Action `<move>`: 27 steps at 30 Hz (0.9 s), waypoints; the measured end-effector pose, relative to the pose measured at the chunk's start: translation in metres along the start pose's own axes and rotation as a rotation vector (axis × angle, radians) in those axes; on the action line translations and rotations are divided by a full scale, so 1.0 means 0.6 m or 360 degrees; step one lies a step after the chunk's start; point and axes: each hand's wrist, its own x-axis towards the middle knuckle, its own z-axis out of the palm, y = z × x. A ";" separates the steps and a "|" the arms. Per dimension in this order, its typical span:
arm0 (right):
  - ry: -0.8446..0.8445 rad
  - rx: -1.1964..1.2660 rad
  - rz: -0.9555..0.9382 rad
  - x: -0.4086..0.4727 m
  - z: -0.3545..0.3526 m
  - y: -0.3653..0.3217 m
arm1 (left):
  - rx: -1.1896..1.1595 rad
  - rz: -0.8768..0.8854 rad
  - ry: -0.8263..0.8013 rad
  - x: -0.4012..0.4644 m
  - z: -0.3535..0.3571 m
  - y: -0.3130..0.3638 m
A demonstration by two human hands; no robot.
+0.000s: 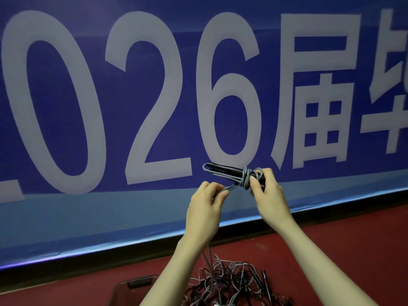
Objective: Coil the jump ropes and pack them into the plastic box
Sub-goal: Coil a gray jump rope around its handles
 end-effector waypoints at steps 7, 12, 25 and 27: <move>0.0044 0.0180 0.0170 -0.021 -0.021 0.021 | 0.0213 0.0288 -0.0237 0.006 -0.012 0.029; -0.0273 -0.0042 0.0071 -0.030 0.025 0.021 | 0.0586 0.0470 -0.0430 0.007 -0.032 0.009; -0.1036 0.0051 -0.0017 -0.024 0.039 0.030 | 0.0360 0.0383 -0.0505 0.032 -0.069 -0.083; -0.1101 0.0134 0.0039 -0.023 0.037 0.029 | 0.0279 0.0284 -0.0564 0.033 -0.074 -0.086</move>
